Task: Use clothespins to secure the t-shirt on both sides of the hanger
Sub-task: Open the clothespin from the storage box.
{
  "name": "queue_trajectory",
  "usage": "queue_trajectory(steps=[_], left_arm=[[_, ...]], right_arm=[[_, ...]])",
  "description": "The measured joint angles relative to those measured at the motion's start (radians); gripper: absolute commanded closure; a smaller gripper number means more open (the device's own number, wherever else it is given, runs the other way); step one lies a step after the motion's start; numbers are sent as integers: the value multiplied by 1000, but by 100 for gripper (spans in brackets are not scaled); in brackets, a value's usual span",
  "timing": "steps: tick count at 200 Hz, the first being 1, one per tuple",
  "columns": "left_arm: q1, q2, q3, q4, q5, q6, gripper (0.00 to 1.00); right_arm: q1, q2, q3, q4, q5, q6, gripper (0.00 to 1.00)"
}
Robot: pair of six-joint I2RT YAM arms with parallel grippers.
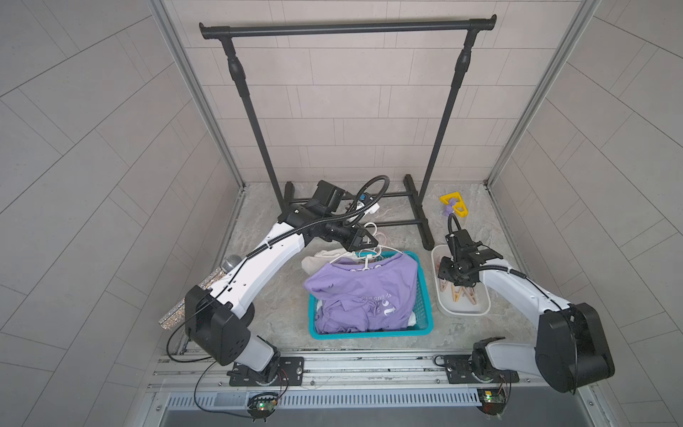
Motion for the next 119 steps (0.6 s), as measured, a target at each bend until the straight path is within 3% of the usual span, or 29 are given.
queue_trajectory(steps=[119], left_arm=[[-7, -3, -7, 4, -12, 0, 99]], right_arm=[[-2, 97, -36, 105, -31, 37, 53]])
